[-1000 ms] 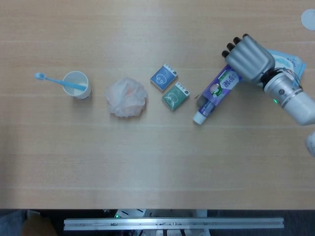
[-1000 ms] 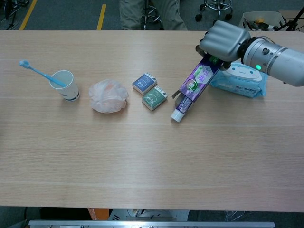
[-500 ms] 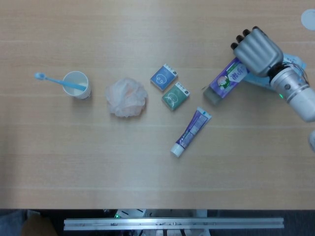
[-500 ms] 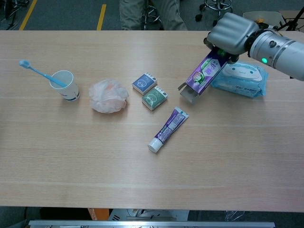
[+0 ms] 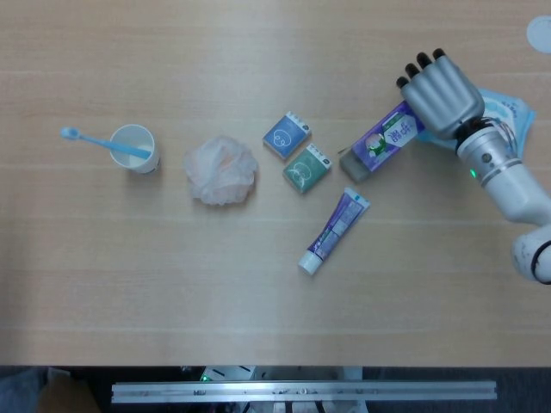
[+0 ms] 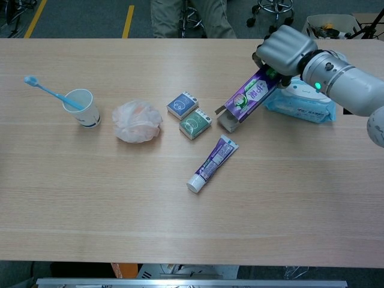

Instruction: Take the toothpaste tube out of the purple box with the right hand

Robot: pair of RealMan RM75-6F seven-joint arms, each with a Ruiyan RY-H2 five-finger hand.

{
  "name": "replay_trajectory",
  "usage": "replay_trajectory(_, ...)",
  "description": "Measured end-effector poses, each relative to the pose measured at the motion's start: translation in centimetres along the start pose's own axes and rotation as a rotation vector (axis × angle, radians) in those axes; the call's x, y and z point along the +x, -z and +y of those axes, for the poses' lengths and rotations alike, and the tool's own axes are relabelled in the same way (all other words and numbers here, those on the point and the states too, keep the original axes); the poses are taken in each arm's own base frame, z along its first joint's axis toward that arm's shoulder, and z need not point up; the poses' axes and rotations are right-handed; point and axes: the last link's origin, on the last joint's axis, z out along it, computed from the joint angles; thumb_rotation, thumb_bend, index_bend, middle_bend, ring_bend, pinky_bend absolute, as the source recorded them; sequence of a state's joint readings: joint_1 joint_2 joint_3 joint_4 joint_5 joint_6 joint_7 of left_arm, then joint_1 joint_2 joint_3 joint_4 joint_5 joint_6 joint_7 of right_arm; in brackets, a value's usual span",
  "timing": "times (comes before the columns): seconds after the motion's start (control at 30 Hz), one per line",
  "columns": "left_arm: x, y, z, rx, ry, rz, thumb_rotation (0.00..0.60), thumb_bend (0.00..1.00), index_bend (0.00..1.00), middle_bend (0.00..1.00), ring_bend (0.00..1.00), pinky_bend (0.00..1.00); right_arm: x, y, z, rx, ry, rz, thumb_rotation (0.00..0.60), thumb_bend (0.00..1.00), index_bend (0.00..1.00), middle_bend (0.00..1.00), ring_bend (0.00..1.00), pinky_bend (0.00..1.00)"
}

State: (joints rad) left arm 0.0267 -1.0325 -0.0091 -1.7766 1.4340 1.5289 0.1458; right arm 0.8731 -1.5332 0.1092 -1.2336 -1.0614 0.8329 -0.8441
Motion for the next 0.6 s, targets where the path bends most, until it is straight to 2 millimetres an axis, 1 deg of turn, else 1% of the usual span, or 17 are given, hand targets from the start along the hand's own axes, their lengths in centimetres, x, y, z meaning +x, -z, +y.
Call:
replay_trajectory(0.07, 0.0, 0.0, 0.0, 0.000, 0.001, 0.000, 0.600, 0.32, 0.00, 0.00, 0.00, 0.05, -0.1, -0.1, -0.3, -0.016, 0.001, -0.005, 0.600, 0.15, 0.26, 0.31, 0.19, 0.29)
replay_trajectory(0.13, 0.0, 0.0, 0.0, -0.002, 0.002, 0.002, 0.600, 0.32, 0.00, 0.00, 0.00, 0.05, -0.2, -0.2, -0.3, -0.036, -0.003, -0.013, 0.600, 0.15, 0.16, 0.27, 0.14, 0.22)
replay_trajectory(0.23, 0.1, -0.1, 0.0, -0.002, 0.001, 0.006, 0.600, 0.32, 0.00, 0.00, 0.00, 0.05, -0.3, -0.3, -0.1, -0.064, -0.005, -0.030, 0.600, 0.15, 0.03, 0.19, 0.08, 0.16)
replay_trajectory(0.3, 0.1, -0.1, 0.0, -0.002, 0.000, 0.005, 0.600, 0.32, 0.00, 0.00, 0.00, 0.05, -0.3, -0.2, 0.0, -0.081, -0.007, -0.031, 0.600, 0.15, 0.00, 0.18, 0.07, 0.15)
replay_trajectory(0.37, 0.1, -0.1, 0.0, -0.003, 0.001, 0.005, 0.600, 0.32, 0.00, 0.00, 0.00, 0.05, -0.1, 0.0, 0.1, -0.085, -0.017, -0.024, 0.600, 0.15, 0.00, 0.18, 0.06, 0.15)
replay_trajectory(0.47, 0.2, -0.2, 0.0, -0.003, 0.004, 0.009, 0.600, 0.32, 0.00, 0.00, 0.00, 0.05, 0.1, 0.9, 0.5, -0.093, -0.053, -0.009, 0.600, 0.15, 0.00, 0.18, 0.06, 0.15)
replay_trajectory(0.57, 0.2, -0.3, 0.0, -0.008, 0.006, 0.008, 0.600, 0.32, 0.00, 0.00, 0.00, 0.05, 0.1, 2.6, 1.3, -0.113, -0.101, 0.007, 0.600, 0.15, 0.00, 0.18, 0.06, 0.16)
replay_trajectory(0.6, 0.2, -0.3, 0.1, -0.012, 0.007, 0.009, 0.600, 0.32, 0.00, 0.00, 0.00, 0.05, 0.0, 3.5, 1.8, -0.127, -0.119, 0.014, 0.600, 0.15, 0.01, 0.18, 0.06, 0.16)
